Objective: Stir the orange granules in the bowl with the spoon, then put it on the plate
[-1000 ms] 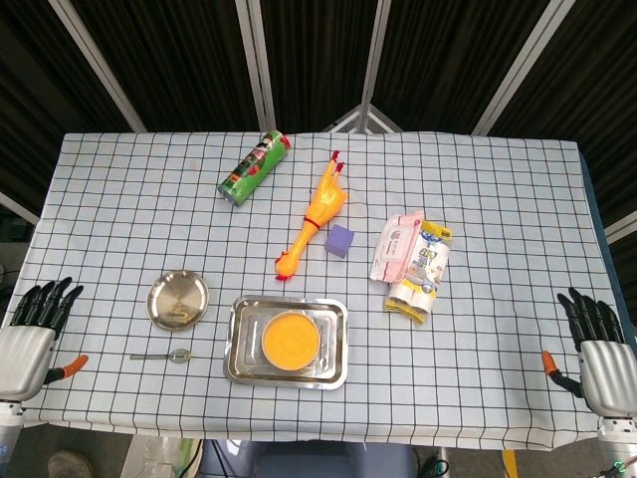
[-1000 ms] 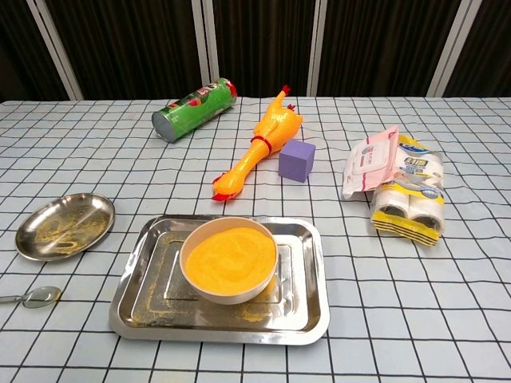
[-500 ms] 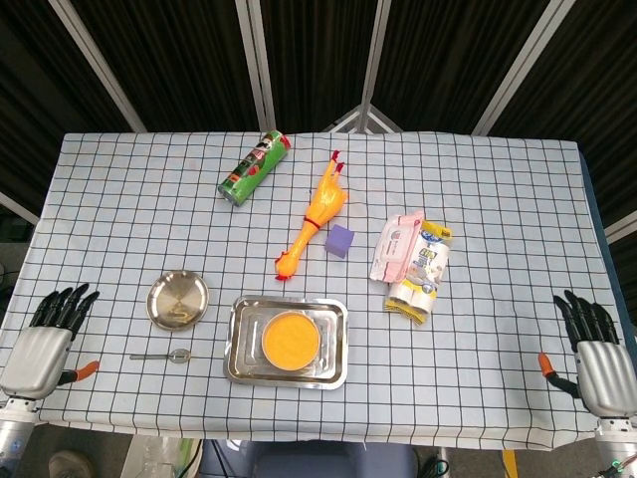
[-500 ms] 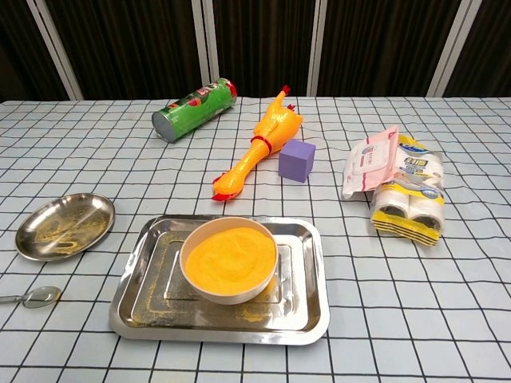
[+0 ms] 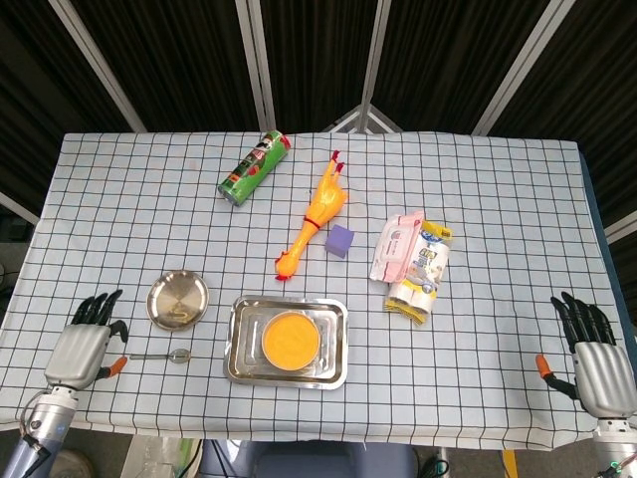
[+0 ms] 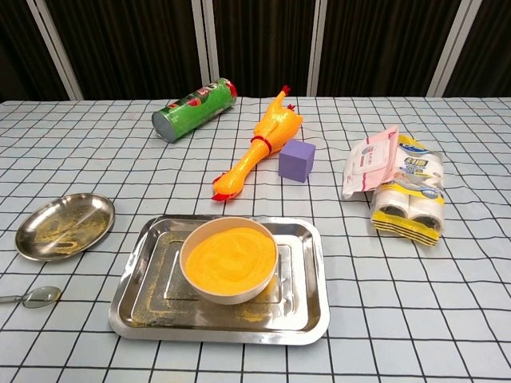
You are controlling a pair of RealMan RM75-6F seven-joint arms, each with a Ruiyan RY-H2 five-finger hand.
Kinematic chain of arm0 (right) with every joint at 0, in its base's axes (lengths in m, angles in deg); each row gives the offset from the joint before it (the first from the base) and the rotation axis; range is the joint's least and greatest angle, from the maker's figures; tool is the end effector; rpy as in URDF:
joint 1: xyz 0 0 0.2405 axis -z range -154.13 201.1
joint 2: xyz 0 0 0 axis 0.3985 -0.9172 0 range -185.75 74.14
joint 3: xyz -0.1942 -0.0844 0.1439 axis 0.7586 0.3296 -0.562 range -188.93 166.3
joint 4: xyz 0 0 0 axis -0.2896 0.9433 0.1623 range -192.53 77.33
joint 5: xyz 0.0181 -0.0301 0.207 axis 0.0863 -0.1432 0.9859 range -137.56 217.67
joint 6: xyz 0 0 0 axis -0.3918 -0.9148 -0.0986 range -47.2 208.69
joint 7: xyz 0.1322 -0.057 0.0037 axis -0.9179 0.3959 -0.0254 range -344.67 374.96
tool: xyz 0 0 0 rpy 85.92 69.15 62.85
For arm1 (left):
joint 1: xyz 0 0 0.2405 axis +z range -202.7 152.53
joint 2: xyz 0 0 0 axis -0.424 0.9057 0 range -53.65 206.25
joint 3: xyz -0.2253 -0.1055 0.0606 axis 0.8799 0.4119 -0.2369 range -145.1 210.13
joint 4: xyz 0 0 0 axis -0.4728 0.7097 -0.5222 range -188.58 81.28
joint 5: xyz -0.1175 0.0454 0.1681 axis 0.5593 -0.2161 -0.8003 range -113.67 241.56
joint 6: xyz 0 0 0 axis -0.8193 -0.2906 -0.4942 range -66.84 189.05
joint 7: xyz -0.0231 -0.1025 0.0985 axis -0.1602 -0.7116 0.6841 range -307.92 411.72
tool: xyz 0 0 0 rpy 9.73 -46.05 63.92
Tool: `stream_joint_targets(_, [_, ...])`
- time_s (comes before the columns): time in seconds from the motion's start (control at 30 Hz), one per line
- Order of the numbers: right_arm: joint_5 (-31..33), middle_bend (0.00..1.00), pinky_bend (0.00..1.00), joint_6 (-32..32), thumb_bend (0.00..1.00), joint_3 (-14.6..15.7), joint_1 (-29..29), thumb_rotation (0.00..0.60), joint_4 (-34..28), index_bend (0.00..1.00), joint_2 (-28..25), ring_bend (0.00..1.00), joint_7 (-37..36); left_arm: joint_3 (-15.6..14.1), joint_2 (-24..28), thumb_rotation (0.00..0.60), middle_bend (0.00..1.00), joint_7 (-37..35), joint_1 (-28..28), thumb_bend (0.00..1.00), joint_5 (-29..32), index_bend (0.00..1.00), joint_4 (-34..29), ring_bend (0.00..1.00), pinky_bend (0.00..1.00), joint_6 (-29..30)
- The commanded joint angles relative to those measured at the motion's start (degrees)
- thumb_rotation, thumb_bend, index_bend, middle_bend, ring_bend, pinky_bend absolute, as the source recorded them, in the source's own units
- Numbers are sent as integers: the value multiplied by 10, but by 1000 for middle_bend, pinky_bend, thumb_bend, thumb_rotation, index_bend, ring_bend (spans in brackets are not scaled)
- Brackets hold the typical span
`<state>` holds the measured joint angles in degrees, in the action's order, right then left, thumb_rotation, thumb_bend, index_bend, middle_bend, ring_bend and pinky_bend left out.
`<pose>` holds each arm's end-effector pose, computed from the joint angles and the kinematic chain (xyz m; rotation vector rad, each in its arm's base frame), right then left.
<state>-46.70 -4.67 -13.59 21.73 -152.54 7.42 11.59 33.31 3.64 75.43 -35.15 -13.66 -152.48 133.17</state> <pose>-0.3110 -0.1616 0.1585 1.3368 -1.0037 0.9411 -0.2818 0.1895 0.0713 -1.6117 -0.9798 -0.6488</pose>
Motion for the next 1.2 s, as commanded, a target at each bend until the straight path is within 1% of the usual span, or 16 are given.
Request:
stream_joint_targets(0.03, [1, 0, 0, 1, 404, 0, 0, 600, -1, 0, 0, 0, -3, 4, -25, 600, 0, 29, -9, 365, 33, 514, 6, 0, 9, -18])
stream_joint_targets(0.17, [1, 0, 0, 2, 405, 0, -1, 600, -2, 0, -1, 0, -6, 5, -46, 600, 0, 56, -11, 393, 62, 507, 15, 0, 9, -20])
stream_joint_targets(0.27, [0, 0, 0, 3, 404, 1, -1, 600, -2, 0, -1, 0, -8, 6, -60, 600, 0, 71, -10, 394, 87, 493, 18, 0, 9, -18])
stream_joint_targets(0.4, [1, 0, 0, 4, 404, 1, -1, 600, -3, 0, -2, 0, -11, 11, -77, 600, 0, 89, -10, 395, 116, 523, 23, 0, 9, -13])
stream_joint_targets(0.6, [1, 0, 0, 5, 404, 1, -1, 600, -5, 0, -2, 0, -13, 12, -100, 600, 0, 105, -12, 401, 128, 526, 37, 0, 9, 0])
stream_joint_targets(0.8, [3, 0, 0, 7, 404, 2, -1, 600, -6, 0, -3, 0, -17, 13, -117, 600, 0, 112, -17, 443, 142, 528, 53, 0, 9, -1])
stream_joint_targets(0.93, [3, 0, 0, 8, 405, 2, -1, 600, -7, 0, -3, 0, -17, 14, -121, 600, 0, 113, -21, 460, 151, 524, 56, 0, 9, -7])
stream_joint_targets(1.2, [4, 0, 0, 9, 404, 2, -2, 600, -7, 0, -3, 0, -17, 8, -124, 600, 0, 115, -27, 461, 158, 505, 55, 0, 9, -14])
